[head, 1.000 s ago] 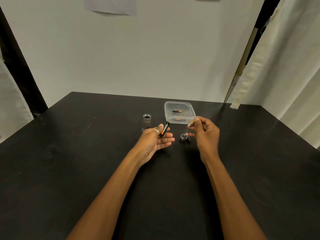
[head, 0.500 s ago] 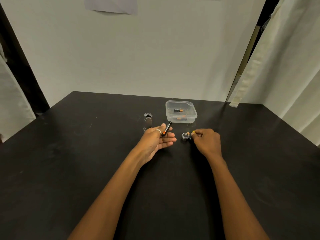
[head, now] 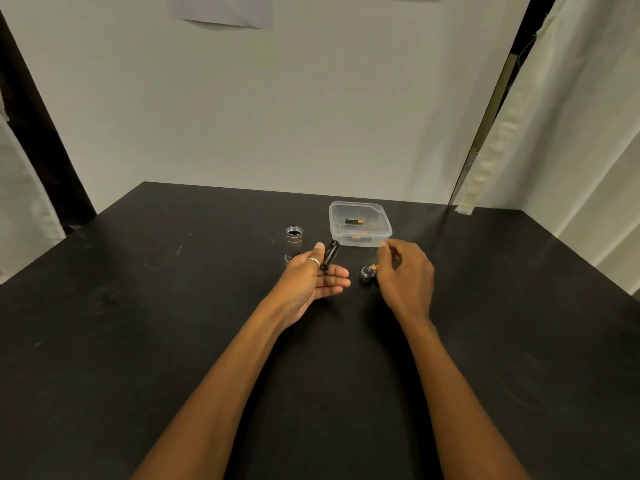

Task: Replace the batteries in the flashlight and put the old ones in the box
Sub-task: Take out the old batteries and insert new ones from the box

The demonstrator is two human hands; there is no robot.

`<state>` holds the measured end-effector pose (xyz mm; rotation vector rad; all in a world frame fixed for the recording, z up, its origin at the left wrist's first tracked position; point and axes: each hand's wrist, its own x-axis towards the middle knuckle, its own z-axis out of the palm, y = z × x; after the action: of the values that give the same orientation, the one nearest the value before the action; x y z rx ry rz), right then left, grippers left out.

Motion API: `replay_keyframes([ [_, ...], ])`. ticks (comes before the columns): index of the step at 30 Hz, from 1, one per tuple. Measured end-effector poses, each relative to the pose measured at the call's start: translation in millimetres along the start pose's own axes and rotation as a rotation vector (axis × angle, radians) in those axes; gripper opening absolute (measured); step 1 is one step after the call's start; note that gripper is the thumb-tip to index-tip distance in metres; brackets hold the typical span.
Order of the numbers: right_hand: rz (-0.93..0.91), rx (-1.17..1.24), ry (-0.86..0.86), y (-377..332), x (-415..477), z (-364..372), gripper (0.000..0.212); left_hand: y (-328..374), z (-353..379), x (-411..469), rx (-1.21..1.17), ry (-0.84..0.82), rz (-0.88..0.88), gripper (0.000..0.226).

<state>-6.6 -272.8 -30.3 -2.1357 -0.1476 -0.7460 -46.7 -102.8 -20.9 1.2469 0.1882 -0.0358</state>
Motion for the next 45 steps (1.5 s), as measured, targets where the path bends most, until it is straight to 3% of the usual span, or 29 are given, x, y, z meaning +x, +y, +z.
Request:
replay_keyframes([
  [3,-0.243,0.043,-0.065,-15,-11,6,0.029,-1,1,0,0.004,0.005,0.002,0.042],
  [6,-0.35,0.085,-0.192,-28,-22,13,0.045,-2,-1,2,-0.009,-0.003,-0.014,0.052],
  [10,-0.344,0.149,-0.278,-31,-26,16,0.058,-1,-3,2,-0.06,-0.024,-0.033,0.051],
  [16,-0.264,0.214,-0.288,-28,-23,18,0.054,-2,-4,4,-0.039,-0.05,-0.013,0.053],
  [21,-0.272,0.215,-0.308,-25,-22,18,0.056,-6,-4,6,0.047,-0.028,0.039,0.034],
  [30,-0.222,0.297,-0.278,-25,-20,20,0.048,-4,-3,4,0.007,-0.008,0.005,0.046],
  [36,-0.312,0.205,-0.267,-24,-19,15,0.041,-5,-6,4,0.012,-0.039,0.007,0.042],
  [45,-0.445,-0.01,-0.263,-25,-20,8,0.051,-8,-7,6,0.064,-0.029,0.029,0.039],
])
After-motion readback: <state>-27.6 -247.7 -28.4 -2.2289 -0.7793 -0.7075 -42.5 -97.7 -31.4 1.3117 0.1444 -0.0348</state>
